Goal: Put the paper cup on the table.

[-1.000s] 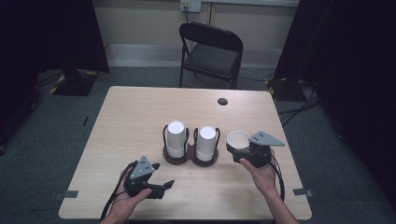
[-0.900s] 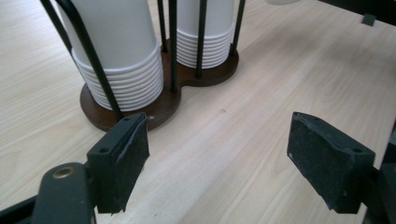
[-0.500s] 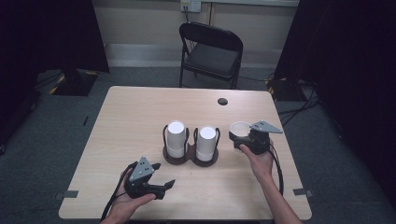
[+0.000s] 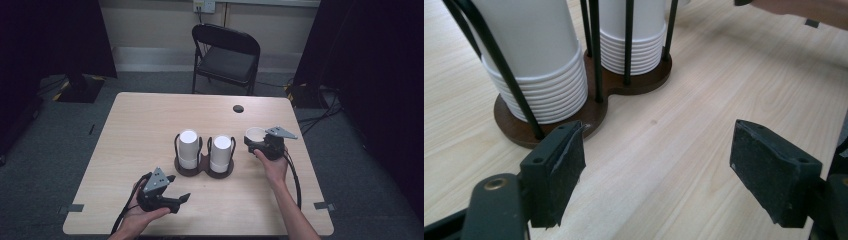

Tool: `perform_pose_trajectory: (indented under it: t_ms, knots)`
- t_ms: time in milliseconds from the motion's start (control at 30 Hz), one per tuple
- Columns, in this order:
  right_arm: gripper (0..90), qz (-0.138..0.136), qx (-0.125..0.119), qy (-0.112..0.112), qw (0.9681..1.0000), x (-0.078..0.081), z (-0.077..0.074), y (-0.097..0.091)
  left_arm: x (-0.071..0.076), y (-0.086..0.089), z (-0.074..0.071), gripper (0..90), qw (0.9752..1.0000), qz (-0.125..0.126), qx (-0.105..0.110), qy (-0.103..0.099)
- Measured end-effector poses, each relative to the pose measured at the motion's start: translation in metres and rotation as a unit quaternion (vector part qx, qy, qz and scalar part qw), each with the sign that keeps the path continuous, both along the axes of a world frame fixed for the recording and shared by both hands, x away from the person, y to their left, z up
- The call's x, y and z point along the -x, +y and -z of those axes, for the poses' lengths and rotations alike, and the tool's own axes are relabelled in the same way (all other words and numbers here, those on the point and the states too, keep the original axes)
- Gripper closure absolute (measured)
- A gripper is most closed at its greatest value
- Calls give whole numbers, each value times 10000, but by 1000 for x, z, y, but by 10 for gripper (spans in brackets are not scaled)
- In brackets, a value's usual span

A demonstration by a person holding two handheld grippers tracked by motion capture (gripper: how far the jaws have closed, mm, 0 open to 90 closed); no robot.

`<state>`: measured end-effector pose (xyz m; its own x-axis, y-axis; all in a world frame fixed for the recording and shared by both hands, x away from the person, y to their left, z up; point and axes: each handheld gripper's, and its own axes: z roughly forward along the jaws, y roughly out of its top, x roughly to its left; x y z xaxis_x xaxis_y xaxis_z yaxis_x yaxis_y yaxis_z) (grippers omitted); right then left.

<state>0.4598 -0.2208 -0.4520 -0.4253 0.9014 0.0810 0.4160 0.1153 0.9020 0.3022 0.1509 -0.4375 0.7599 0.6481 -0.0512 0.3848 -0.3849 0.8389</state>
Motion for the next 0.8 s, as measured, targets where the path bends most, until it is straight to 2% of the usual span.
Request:
perform_pose_trajectory:
  t_ms: [133, 267, 367, 400, 467, 567, 600, 667, 700, 800]
  knots:
    - [237, 55, 92, 18, 9999, -4, 7, 1, 3, -1, 0, 252, 9999, 116, -15, 23]
    - [232, 97, 99, 24, 9999, -7, 10, 0, 7, 0, -1, 253, 9998, 167, -47, -55]
    - [229, 94, 166, 48, 9998, -7, 13, -1, 7, 2, -2, 253, 9999, 96, -47, -124]
    - [229, 124, 213, 50, 9997, -7, 14, -1, 7, 2, -3, 253, 9999, 49, 15, -109]
    - [230, 137, 214, 44, 9997, -6, 16, -3, 7, 3, -3, 255, 9999, 21, 79, -80]
    - [229, 150, 157, 68, 9997, -4, 18, -6, 6, 4, -4, 255, 9999, -12, 30, -147]
    - [229, 161, 128, 85, 9998, -3, 18, -8, 7, 4, -4, 255, 9999, -25, 90, -112]
    - [228, 138, 151, 105, 9997, -1, 18, -9, 7, 4, -4, 255, 9999, -41, 98, -129]
    - [228, 142, 166, 124, 9997, 0, 17, -10, 6, 5, -5, 255, 9998, -49, 44, -207]
    - [226, 102, 224, 191, 9995, 2, 16, -11, 7, 6, -6, 256, 9997, -116, 114, -199]
